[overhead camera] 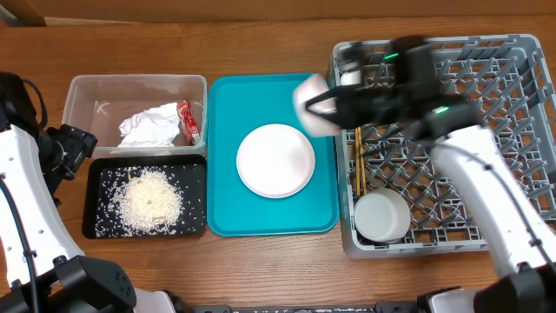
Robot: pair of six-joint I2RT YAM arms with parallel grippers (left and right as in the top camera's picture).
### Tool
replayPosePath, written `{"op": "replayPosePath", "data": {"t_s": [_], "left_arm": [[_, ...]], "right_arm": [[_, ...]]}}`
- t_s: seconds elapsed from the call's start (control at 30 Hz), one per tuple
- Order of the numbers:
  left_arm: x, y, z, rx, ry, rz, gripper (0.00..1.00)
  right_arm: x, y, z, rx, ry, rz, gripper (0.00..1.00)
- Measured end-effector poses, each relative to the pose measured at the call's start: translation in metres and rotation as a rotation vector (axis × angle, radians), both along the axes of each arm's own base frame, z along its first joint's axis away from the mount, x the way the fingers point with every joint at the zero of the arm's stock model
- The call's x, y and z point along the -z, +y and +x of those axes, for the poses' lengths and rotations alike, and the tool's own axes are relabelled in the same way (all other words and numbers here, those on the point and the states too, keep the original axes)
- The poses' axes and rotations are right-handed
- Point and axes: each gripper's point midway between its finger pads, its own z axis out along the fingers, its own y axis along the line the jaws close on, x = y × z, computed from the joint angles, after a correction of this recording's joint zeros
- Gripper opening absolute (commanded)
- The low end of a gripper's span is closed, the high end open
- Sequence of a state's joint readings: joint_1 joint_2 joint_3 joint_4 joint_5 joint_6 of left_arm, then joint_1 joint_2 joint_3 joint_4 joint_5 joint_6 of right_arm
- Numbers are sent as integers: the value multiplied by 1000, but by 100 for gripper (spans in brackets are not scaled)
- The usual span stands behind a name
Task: Sort waste into correct bins and load items into the dishwasher
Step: 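Lift the pink bowl and carry it right into the grey rack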
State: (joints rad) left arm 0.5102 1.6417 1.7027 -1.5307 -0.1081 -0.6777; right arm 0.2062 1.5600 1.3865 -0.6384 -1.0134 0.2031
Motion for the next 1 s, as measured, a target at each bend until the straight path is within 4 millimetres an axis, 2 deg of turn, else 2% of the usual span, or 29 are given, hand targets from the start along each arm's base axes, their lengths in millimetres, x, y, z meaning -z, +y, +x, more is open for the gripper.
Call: {"op": "replayPosePath", "data": {"t_s": [0.13,0.23,0.4,0.57,0.73,0.87,1.0], "left_arm": [[0,0,0,0,0,0,100],[0,0,0,0,0,0,100],[0,0,0,0,0,0,100],[0,0,0,0,0,0,100],[0,0,0,0,0,0,100],[0,0,0,0,0,0,100],[0,0,0,0,0,0,100]], "right_arm": [[-3,-55,5,-2,25,159,4],[8,-91,6,30,55,248,4],[37,-121,5,71,105,331,4],[68,-125,9,72,175,375,4],[93,-115,12,46,242,391,4],[97,-98,8,-4,250,390,4],[97,-97,8,-7,247,390,4]]}}
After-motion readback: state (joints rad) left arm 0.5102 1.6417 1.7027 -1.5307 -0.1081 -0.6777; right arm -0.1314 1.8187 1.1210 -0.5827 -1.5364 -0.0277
